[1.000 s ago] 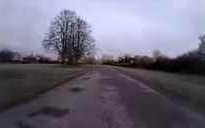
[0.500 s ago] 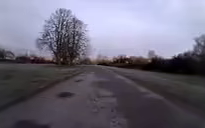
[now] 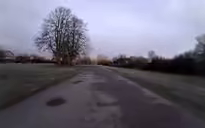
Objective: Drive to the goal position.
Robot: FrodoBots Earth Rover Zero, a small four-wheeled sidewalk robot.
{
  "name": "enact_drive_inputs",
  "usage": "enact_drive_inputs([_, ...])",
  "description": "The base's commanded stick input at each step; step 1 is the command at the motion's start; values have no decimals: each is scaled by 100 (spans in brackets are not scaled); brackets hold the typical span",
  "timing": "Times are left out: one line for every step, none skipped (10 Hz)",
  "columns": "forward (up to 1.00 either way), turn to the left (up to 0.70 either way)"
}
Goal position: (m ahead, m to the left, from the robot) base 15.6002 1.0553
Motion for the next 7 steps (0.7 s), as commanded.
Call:
enact_drive_inputs([85, 0])
enact_drive_inputs([85, 0])
enact_drive_inputs([85, 0])
enact_drive_inputs([85, 0])
enact_drive_inputs([85, 0])
enact_drive_inputs([85, 0])
enact_drive_inputs([85, 0])
